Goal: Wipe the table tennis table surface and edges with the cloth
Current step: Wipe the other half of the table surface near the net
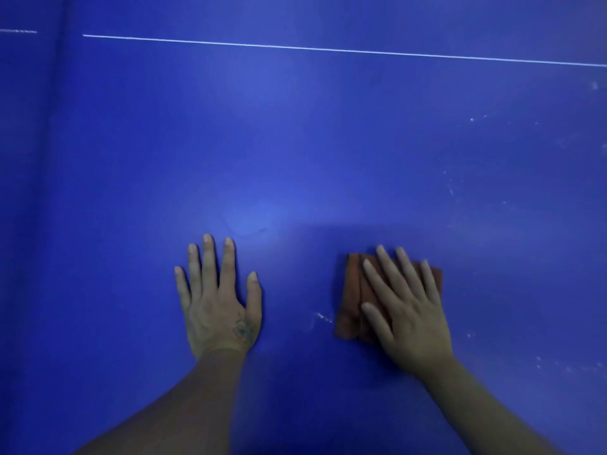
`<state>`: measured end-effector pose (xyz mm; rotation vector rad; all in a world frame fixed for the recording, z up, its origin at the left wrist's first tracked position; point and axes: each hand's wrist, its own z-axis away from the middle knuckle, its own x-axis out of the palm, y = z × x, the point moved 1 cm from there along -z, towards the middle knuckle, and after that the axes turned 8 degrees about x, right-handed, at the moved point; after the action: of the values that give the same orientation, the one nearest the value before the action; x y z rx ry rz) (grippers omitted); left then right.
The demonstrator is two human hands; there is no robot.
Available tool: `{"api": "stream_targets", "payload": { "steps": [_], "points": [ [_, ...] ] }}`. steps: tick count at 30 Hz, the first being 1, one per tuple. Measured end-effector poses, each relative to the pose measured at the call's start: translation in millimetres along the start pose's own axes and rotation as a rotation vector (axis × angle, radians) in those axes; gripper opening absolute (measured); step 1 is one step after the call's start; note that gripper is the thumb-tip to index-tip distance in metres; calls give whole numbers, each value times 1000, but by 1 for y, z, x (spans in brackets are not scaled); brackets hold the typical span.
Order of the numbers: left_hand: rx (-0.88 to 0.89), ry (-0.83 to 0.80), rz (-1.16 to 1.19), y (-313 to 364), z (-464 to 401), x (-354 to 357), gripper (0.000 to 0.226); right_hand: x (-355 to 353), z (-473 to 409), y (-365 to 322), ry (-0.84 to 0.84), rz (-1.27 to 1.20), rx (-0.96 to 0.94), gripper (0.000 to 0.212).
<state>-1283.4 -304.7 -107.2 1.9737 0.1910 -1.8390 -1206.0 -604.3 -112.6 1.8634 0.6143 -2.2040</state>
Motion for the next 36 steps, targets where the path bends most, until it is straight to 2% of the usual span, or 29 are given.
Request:
{"api": "stream_targets", "payload": {
  "steps": [2, 5, 9, 11, 14, 17, 21, 25, 29, 32, 36],
  "points": [
    [-1, 0, 1, 0, 1, -1, 70, 1, 23, -6, -21, -25, 58, 64],
    [2, 14, 4, 0, 1, 0, 70, -5, 9, -11, 23, -132, 172, 63],
    [8, 27, -15, -1, 2, 2, 69, -18, -64, -13, 93, -356, 451, 63],
    [9, 30, -17, 0, 1, 2, 69, -21, -110, -19, 100, -358, 494, 62],
    [16, 47, -21, -1, 1, 4, 69, -20, -158, -38, 112, -201, 371, 59],
    [25, 68, -29, -2, 1, 5, 68, -12, -161, -61, 109, -81, 111, 58],
    [29, 74, -29, -2, 1, 4, 68, 7, -96, -80, 53, -45, -230, 58],
    [34, 74, -27, -2, 1, 4, 68, 16, -4, -79, -72, -119, -420, 63],
    [35, 80, -17, -2, 2, 3, 67, 14, 25, -77, -170, -105, -518, 74],
    [34, 80, -25, -1, 2, 3, 67, 3, -32, -72, -125, -32, -506, 71],
    [39, 84, -13, -2, 3, 3, 66, -12, -124, -58, -24, 72, -383, 60]
  ]
}}
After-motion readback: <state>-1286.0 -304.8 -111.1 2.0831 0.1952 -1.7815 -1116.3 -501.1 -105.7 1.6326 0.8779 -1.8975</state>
